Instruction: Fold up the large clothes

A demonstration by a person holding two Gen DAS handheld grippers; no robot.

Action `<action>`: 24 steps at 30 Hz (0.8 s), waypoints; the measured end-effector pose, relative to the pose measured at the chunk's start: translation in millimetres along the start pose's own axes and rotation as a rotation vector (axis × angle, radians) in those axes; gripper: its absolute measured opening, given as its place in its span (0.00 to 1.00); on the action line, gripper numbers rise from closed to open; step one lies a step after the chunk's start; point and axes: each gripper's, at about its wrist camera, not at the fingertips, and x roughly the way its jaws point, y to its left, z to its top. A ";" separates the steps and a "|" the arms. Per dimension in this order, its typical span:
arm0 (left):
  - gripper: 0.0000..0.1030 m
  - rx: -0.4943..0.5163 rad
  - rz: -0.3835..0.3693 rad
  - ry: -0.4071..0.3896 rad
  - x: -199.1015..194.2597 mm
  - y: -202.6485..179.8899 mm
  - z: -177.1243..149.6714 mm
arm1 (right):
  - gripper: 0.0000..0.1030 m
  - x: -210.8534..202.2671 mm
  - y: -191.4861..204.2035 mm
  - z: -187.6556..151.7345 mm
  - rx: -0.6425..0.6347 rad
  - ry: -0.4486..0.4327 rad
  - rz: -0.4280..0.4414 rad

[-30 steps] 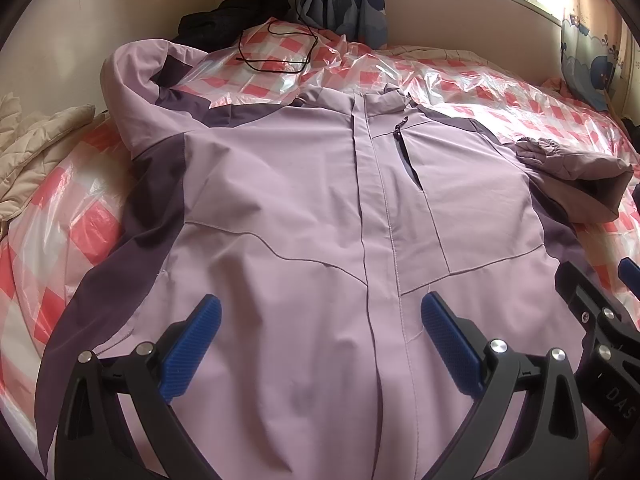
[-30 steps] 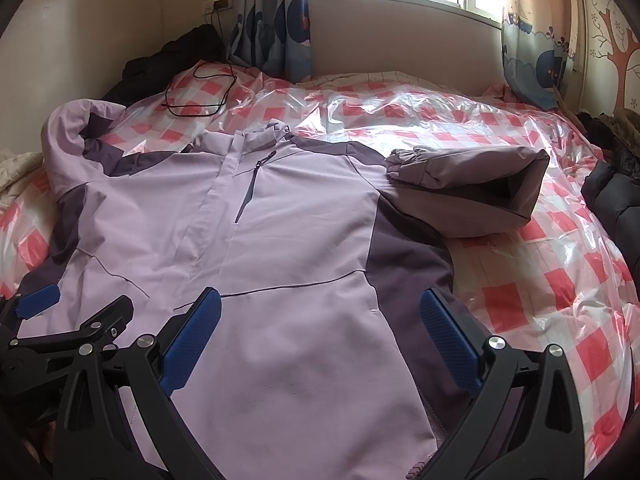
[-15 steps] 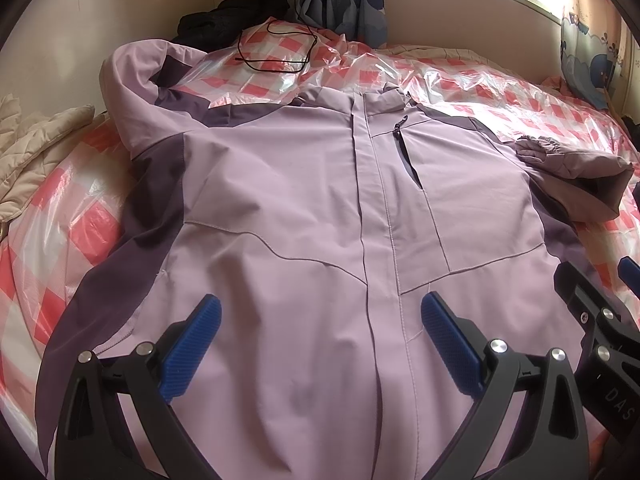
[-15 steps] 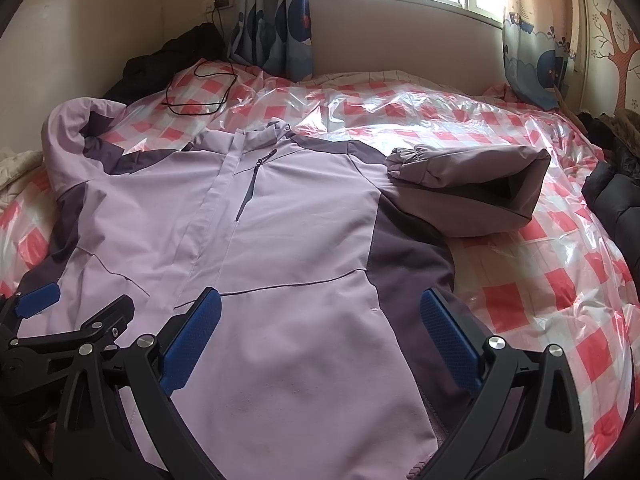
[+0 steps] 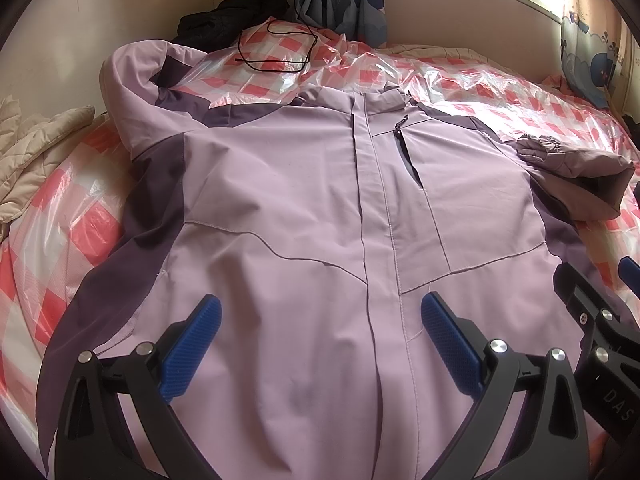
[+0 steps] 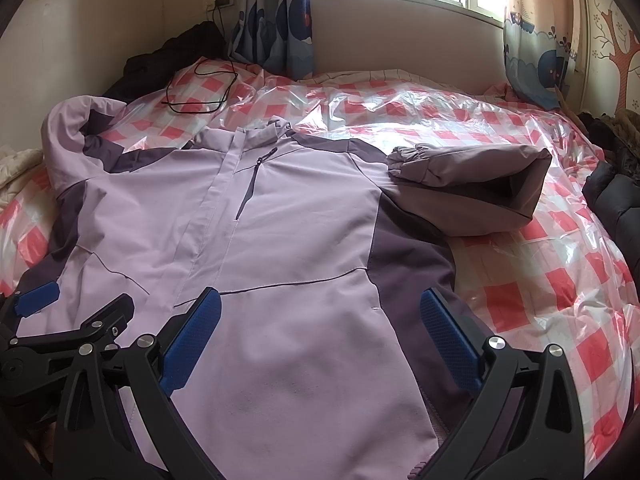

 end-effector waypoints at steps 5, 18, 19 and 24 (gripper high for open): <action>0.93 0.001 0.002 0.000 0.2 -0.1 0.1 | 0.93 1.2 -0.2 -0.9 -0.005 0.000 -0.002; 0.93 -0.003 -0.028 0.012 2.9 1.3 4.6 | 0.93 -7.6 8.1 5.4 -0.121 -0.029 -0.089; 0.93 -0.005 -0.029 0.013 4.2 1.4 5.7 | 0.93 -12.5 10.6 9.1 -0.166 -0.048 -0.116; 0.93 -0.070 -0.063 0.056 16.8 7.4 12.1 | 0.93 -1.1 -1.7 52.7 -0.419 -0.043 -0.242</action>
